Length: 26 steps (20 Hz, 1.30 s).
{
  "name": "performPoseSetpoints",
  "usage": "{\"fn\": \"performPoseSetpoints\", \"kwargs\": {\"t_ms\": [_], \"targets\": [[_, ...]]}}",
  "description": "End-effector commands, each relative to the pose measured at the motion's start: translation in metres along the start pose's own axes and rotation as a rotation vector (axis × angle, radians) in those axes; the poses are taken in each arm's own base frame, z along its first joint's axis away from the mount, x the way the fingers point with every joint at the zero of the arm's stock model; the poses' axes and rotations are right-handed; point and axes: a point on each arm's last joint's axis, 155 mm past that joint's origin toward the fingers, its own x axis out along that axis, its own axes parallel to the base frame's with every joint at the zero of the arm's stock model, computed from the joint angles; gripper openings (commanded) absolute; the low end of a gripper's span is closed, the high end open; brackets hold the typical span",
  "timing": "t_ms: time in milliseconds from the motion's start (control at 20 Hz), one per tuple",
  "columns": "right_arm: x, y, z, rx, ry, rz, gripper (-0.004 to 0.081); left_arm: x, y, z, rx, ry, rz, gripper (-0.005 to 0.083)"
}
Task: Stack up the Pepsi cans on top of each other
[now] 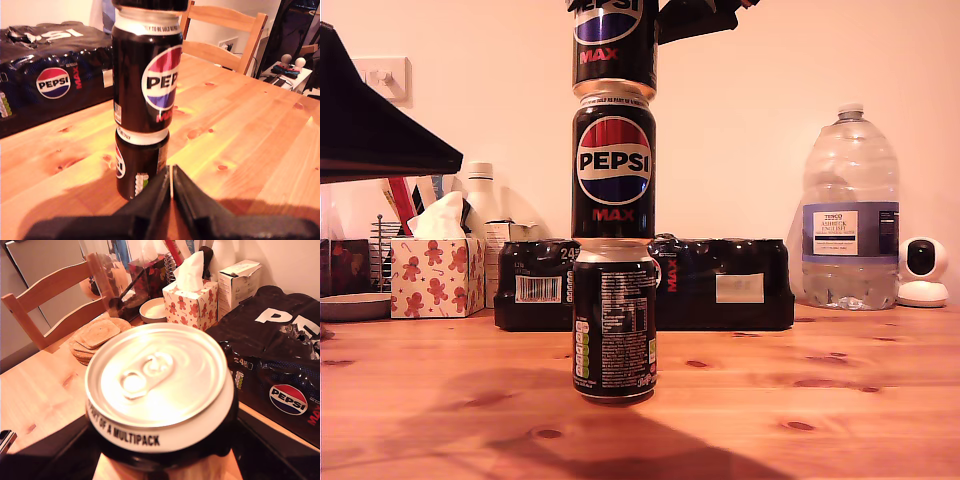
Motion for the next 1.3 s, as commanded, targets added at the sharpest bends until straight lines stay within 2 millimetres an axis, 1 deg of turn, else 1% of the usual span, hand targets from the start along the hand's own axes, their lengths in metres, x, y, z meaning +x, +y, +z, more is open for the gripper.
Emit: {"fn": "performPoseSetpoints", "kwargs": {"t_ms": [0,150,500,550,700,750,950,1050,1250], "targets": [[-0.0058,0.0033,0.0213,-0.006,-0.052,0.004,0.0245,0.0002,-0.0005,-0.0096,-0.001,0.019,-0.003,0.0004],[-0.0059,0.0031,0.0217,-0.006,-0.053,0.004,0.0244,0.0001,-0.0003,-0.013,-0.005,0.033,-0.002,0.0004],[-0.0058,0.0028,0.0199,-0.005,-0.046,0.003,0.0246,0.0001,-0.0004,-0.0116,-0.001,0.027,-0.003,0.0004],[-0.0058,0.0028,0.0199,-0.005,-0.046,0.003,0.0262,0.0001,-0.0004,-0.0115,0.0,0.027,-0.003,0.0004],[-0.0058,0.0032,0.0199,-0.005,-0.046,0.003,0.0451,0.0001,-0.0004,-0.0115,0.0,0.027,-0.003,0.0004],[-0.0058,0.0038,0.0199,-0.006,-0.046,0.005,0.048,0.0001,-0.0004,-0.0115,0.002,0.027,-0.003,0.0004],[-0.0058,0.0073,0.0216,-0.009,-0.053,0.012,0.0533,0.0001,-0.0004,-0.0116,0.007,0.027,-0.003,0.0004],[-0.0059,0.0078,0.0223,-0.008,-0.056,0.013,0.0601,0.0001,-0.0004,-0.0117,0.007,0.028,-0.003,0.0004],[-0.0059,0.0095,0.0233,-0.01,-0.06,0.017,0.0621,0.0001,-0.0004,-0.0117,0.007,0.028,-0.003,0.0004]]}}
